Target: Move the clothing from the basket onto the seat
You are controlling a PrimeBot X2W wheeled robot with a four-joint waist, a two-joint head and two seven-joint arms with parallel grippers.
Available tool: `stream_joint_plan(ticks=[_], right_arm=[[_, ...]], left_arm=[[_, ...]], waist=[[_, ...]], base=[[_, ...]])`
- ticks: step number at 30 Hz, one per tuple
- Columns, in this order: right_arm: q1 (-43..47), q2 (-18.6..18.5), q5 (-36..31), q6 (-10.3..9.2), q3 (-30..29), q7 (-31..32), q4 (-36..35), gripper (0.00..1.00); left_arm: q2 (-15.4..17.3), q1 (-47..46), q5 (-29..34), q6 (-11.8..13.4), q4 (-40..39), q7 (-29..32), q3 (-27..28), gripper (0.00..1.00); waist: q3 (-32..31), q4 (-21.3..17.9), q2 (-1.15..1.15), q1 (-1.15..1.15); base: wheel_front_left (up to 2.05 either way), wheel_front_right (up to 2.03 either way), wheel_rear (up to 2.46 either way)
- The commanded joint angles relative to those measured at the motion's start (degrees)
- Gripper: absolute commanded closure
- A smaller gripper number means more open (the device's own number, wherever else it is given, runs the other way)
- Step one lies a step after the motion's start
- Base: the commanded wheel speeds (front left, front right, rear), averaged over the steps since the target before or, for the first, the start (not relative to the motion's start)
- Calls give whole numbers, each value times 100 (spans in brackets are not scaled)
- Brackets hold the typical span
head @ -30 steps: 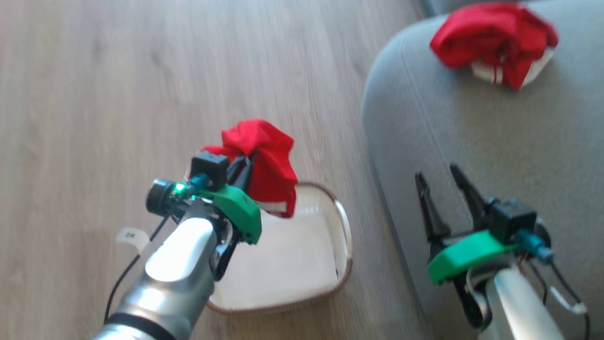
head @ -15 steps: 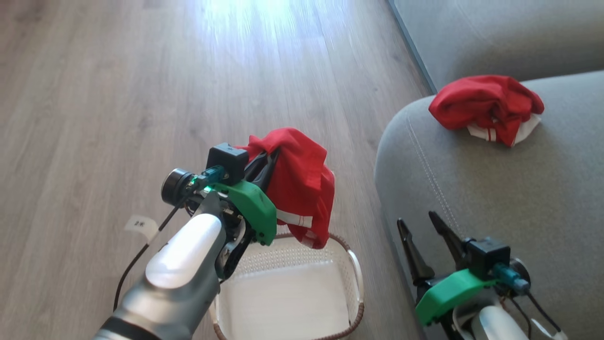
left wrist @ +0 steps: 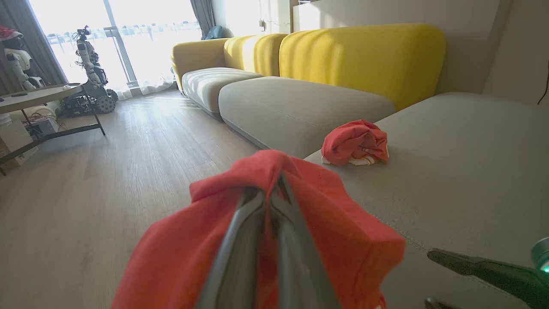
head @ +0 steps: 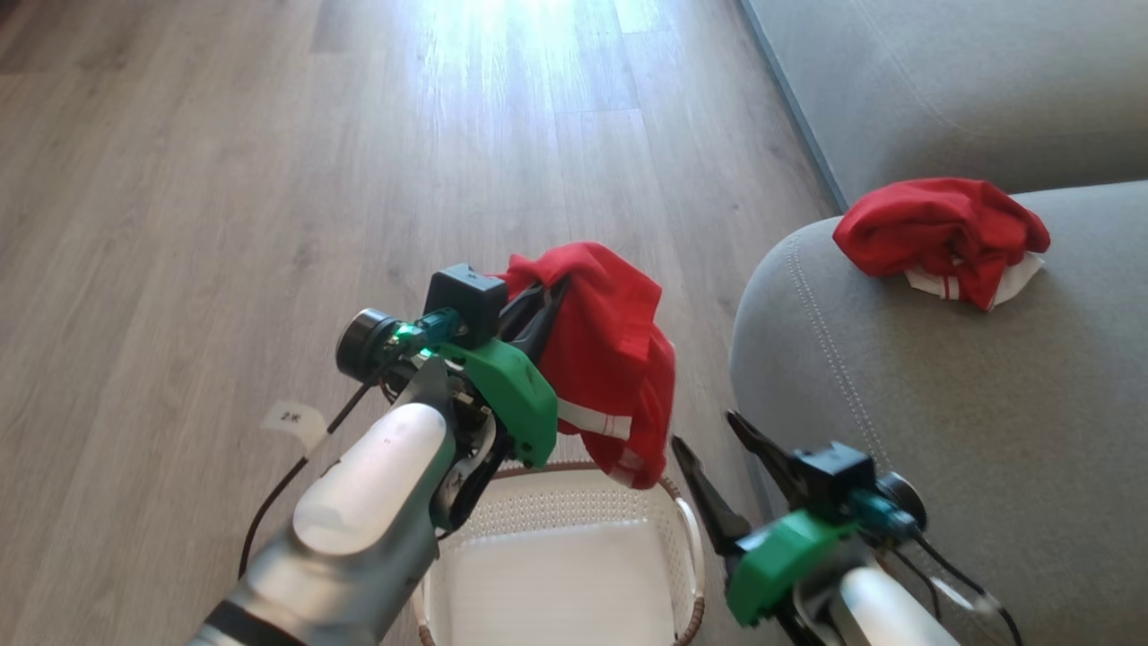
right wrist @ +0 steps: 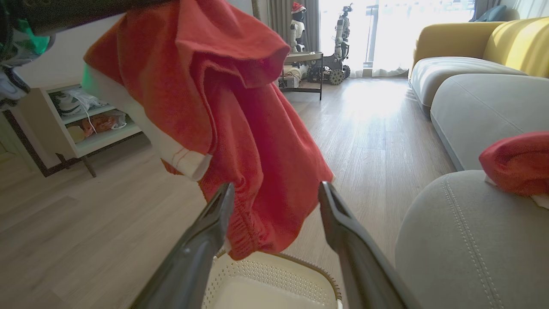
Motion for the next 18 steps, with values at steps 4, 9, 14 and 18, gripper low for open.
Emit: stream_joint_plan(ticks=[4, 9, 14, 18], right_arm=[[-733, 13, 111, -2, 441, -38, 117, 0], [-1204, 13, 289, -2, 855, -38, 514, 0], [-1651, 13, 594, -2, 1301, -38, 952, 0], [-1965, 13, 956, -2, 1574, -38, 1255, 11]], left_arm=[[35, -310, -31, 41, -273, 11, 128, 100], [-3, -316, -63, 67, -380, -23, 105, 100], [-35, -322, -92, 60, -464, -33, 55, 100], [-44, -300, -119, 68, -498, -62, 31, 100]], waist=[[-13, 85, 0, 1], [1, 168, 0, 1], [33, 269, 0, 1], [64, 342, 0, 1]], base=[[0, 0, 0], [0, 0, 0], [0, 0, 0], [0, 0, 0]])
